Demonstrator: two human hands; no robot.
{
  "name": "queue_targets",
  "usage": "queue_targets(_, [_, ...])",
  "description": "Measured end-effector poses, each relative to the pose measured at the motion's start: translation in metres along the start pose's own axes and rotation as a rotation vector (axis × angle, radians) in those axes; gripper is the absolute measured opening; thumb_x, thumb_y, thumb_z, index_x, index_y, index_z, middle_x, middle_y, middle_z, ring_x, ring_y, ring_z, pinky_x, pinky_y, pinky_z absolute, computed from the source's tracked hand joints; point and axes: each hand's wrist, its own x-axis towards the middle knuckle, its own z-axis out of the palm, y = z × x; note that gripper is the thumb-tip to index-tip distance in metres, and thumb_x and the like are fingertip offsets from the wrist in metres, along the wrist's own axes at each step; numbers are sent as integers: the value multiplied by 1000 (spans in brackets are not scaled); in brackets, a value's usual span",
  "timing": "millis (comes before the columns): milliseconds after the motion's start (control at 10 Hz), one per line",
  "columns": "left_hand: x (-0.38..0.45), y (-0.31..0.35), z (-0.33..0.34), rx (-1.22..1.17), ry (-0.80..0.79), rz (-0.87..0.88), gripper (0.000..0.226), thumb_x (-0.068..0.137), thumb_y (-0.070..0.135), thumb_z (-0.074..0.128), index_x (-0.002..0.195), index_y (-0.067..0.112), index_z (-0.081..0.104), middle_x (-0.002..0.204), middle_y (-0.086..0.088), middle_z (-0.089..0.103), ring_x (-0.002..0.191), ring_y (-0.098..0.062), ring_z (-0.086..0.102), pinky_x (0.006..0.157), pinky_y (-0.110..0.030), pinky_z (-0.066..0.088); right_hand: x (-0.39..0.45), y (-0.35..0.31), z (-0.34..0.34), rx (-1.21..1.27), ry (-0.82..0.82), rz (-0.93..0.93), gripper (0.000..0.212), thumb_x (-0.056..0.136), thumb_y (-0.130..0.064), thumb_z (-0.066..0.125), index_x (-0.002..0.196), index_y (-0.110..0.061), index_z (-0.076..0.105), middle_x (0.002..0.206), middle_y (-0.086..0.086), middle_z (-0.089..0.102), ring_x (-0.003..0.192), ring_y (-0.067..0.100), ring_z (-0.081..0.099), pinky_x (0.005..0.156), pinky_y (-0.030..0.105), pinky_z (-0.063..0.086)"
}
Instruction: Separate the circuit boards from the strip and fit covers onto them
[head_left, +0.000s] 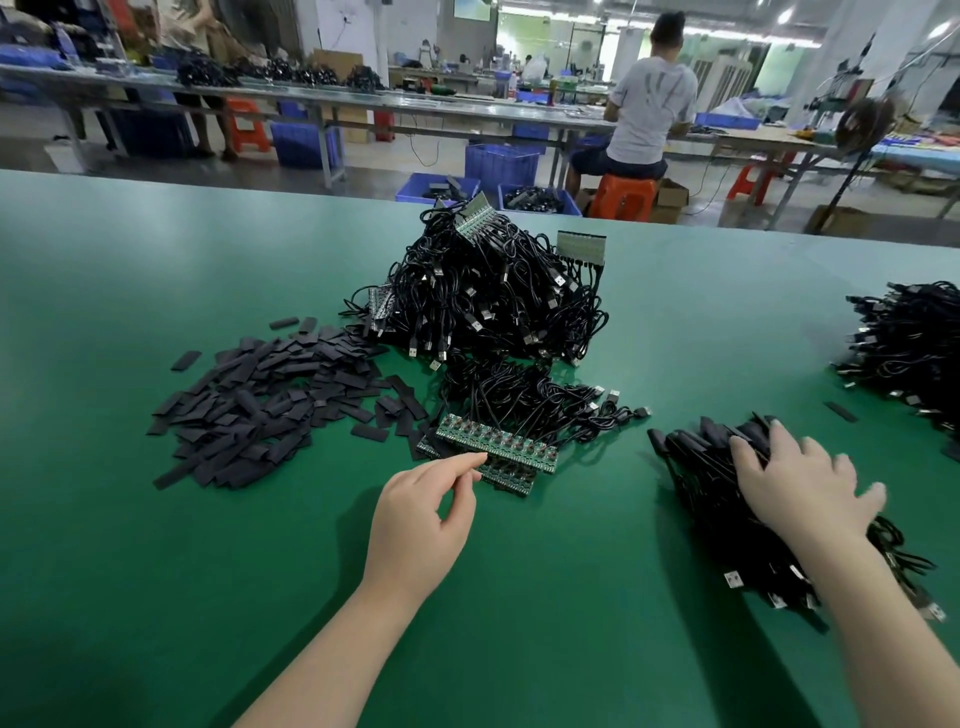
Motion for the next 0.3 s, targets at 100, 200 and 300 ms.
queue_targets(100, [1,-2,1,-4,-10,-3,29,91,11,63,114,28,70,96,31,63,100,21,50,88,-14,37,-12,-4,8,-133,-51,-66,73,92,-74,17,154,-37,19,162,4,25,148,33,20,117,56,11])
queue_targets(200, [-1,-2,0,-22,-14,-20,29,92,10,64,114,29,70,97,30,63,100,18,51,86,-18,42,-16,-3,8,-146,-35,-72,73,93,-73,21,155,-35,20,162,4,25,149,32,19,119,56,10])
queue_targets(300, [-1,-1,1,-50,-27,-51,29,93,13,62,115,30,70,99,27,66,99,9,56,81,-22,48,-22,-7,-6,175,200,-76,72,95,-61,42,155,-25,26,162,10,25,149,34,17,117,64,9])
